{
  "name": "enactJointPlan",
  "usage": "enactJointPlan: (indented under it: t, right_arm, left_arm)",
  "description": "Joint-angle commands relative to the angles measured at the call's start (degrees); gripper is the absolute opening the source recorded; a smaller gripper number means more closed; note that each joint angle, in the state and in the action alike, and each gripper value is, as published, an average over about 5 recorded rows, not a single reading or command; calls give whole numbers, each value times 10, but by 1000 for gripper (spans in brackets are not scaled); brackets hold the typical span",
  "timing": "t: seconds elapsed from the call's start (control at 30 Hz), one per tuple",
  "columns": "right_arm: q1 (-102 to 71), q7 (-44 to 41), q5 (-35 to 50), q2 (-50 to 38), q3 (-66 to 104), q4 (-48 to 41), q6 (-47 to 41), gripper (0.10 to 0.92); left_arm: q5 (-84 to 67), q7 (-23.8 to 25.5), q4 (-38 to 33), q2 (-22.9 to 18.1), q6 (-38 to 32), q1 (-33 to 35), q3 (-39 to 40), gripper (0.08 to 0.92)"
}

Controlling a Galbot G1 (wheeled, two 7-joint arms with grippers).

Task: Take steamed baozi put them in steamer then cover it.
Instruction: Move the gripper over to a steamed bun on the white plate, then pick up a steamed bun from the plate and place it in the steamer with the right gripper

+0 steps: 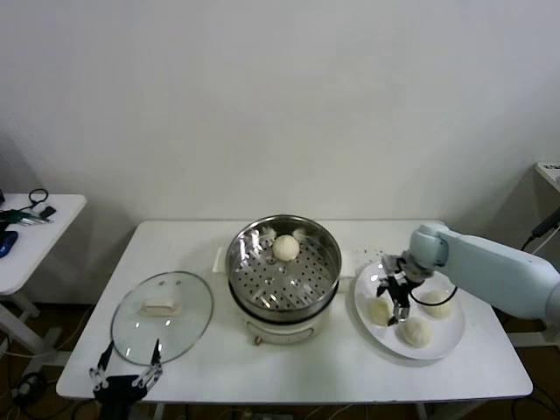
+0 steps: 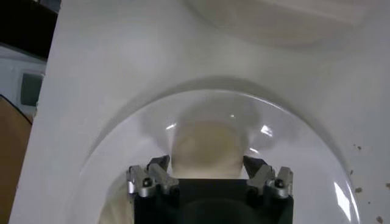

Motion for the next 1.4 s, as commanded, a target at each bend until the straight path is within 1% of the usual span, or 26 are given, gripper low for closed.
enactJointPlan:
  t: [0.03,0.27,0.5,0.6,0.77,0.97,1.17,1.4]
  right_arm:
    - [-2,-6,0,5,3,-5,1,742]
    - [10,-4,14,-4,0,0,2,705]
    - [82,-1,54,-25,-27,12,7,704]
    - [148,-5,79,-29,-61,10,15,704]
    - [282,-8,165,-19,-138,9,18,705]
    - [401,-3,256,28,-214,8,14,705]
    - [438,19,346,93,-236,31,-13,707]
    - [416,44,376,169,-218,35,-38,710]
  left_arm:
    - [0,0,-3,0,0,2,0,823]
    - [1,-2,-9,-2,3,3,2,823]
    - [1,-3,-7,-1,3,3,4,823]
    - [1,-4,-8,-2,3,1,7,823]
    - [3,-7,-12,-8,9,-1,12,823]
    - [11,-7,-22,-8,12,-1,20,823]
    - [24,-11,-29,-11,18,-4,24,823]
    - [29,-13,-34,-10,14,7,25,823]
